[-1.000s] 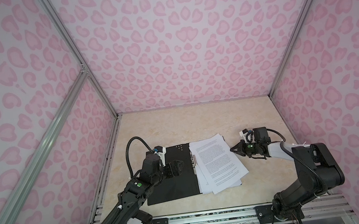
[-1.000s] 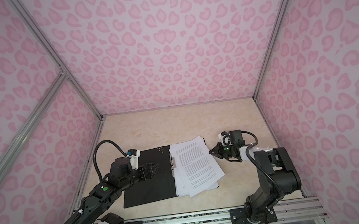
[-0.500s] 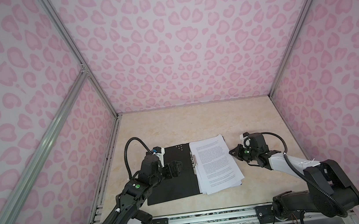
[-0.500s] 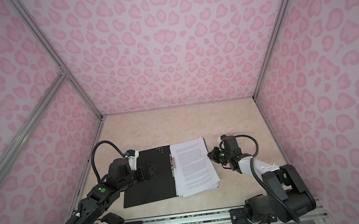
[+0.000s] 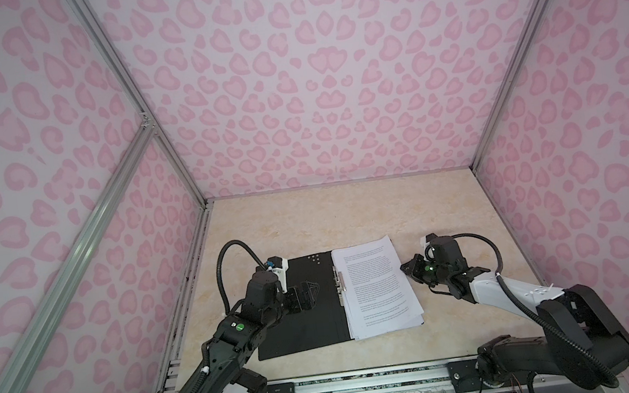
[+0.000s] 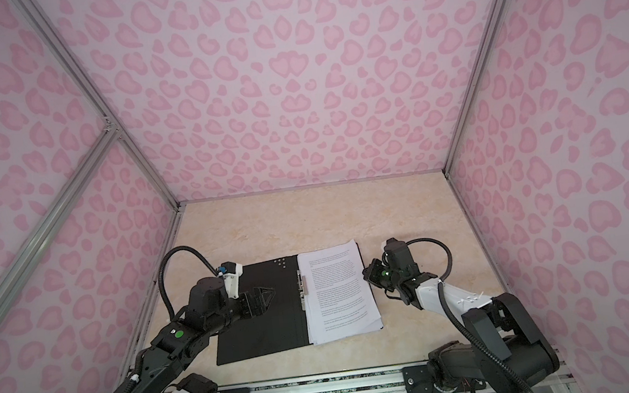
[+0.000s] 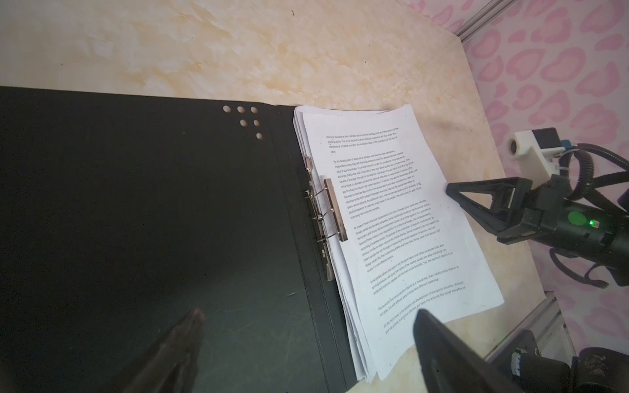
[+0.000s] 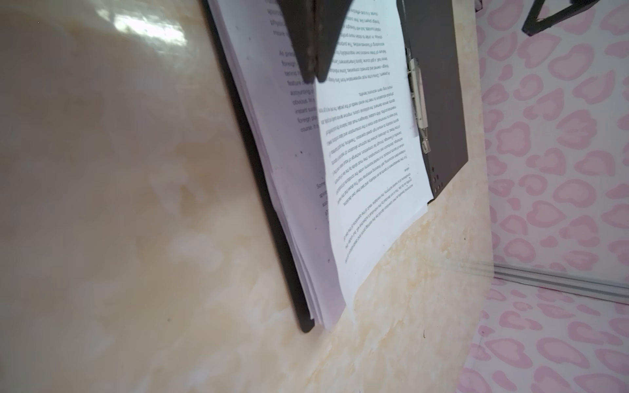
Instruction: Put the files into the folder
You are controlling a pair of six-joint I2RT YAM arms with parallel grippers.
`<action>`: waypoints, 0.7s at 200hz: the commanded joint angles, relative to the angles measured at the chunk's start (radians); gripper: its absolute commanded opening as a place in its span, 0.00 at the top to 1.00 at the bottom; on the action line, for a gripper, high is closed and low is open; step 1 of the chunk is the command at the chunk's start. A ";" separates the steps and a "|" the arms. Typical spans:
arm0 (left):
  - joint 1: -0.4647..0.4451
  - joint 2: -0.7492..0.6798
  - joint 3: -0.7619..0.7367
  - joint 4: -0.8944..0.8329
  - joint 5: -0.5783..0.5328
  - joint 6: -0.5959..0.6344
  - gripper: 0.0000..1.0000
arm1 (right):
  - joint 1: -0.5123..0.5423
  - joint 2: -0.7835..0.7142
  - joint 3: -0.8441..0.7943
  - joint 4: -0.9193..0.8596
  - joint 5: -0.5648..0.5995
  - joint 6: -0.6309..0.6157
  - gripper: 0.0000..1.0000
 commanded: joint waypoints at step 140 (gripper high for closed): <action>0.003 0.022 0.045 -0.054 -0.034 -0.030 0.03 | 0.064 0.046 -0.027 0.097 0.040 0.058 1.00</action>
